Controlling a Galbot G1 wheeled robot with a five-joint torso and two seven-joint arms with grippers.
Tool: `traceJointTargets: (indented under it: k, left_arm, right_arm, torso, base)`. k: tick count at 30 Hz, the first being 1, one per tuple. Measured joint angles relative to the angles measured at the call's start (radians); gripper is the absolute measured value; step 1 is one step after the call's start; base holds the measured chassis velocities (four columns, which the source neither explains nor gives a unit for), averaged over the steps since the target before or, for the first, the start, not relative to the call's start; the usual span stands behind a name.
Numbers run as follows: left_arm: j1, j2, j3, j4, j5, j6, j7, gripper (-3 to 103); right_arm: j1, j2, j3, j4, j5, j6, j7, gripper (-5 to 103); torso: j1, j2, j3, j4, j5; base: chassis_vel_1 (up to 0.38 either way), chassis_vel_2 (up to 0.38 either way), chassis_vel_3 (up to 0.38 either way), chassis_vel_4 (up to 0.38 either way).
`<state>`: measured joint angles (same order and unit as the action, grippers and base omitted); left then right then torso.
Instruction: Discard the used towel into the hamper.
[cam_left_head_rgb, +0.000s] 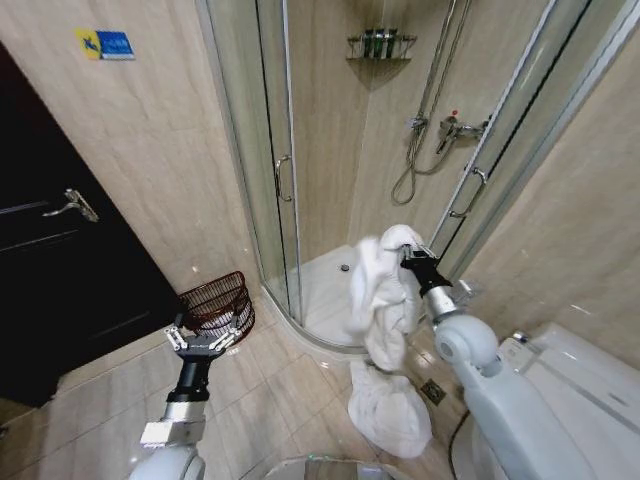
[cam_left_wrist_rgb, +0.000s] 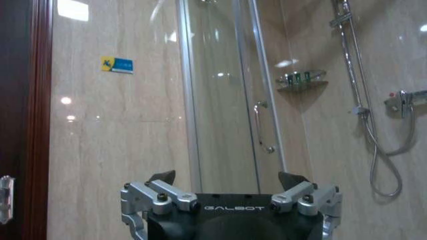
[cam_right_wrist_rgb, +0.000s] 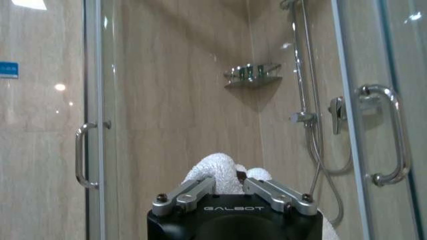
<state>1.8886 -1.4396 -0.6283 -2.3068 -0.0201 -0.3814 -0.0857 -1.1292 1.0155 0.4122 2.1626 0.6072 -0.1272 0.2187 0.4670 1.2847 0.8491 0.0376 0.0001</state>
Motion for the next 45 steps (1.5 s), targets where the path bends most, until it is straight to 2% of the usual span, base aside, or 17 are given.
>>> traceJointTargets:
  k: [8, 12, 19, 23, 26, 45]
  left_arm:
    - [0.001, -0.003, 0.008, -0.004, 0.006, -0.002, -0.002, 100]
    - [0.003, -0.002, -0.003, -0.014, -0.004, -0.002, -0.003, 100]
    - [0.005, -0.003, 0.0, -0.016, -0.008, 0.003, -0.003, 100]
    - [0.007, -0.005, 0.001, -0.015, -0.011, 0.004, -0.003, 100]
    - [0.007, -0.004, -0.001, -0.015, -0.016, 0.003, -0.003, 100]
    - [0.028, 0.007, -0.044, -0.014, -0.049, -0.006, 0.014, 100]
  right_arm:
    - [-0.028, -0.009, 0.007, 0.084, 0.0, -0.001, 0.017, 5]
    - [-0.08, -0.016, 0.023, 0.179, 0.008, -0.03, 0.051, 5]
    - [-0.209, 0.019, 0.033, 0.286, -0.026, -0.055, 0.068, 5]
    - [-0.275, 0.059, 0.033, 0.308, -0.124, -0.06, 0.04, 5]
    - [-0.286, 0.071, 0.028, 0.306, -0.16, -0.061, 0.026, 5]
    - [-0.3, 0.101, 0.001, 0.296, -0.237, -0.044, -0.025, 5]
  torso:
    - [0.0, 0.0, 0.0, 0.0005, -0.0002]
    - [0.0, 0.0, 0.0, 0.0006, -0.0002]
    - [0.0, 0.0, 0.0, 0.0003, -0.0001]
    - [0.0, 0.0, 0.0, 0.0003, -0.0002]
    - [0.0, 0.0, 0.0, 0.0003, -0.0001]
    - [0.0, 0.0, 0.0, 0.0003, -0.0002]
  base:
    - [0.0, 0.0, 0.0, 0.0]
    - [0.0, 0.0, 0.0, 0.0]
    - [0.0, 0.0, 0.0, 0.0]
    - [0.0, 0.0, 0.0, 0.0]
    - [0.0, 0.0, 0.0, 0.0]
    - [0.0, 0.0, 0.0, 0.0]
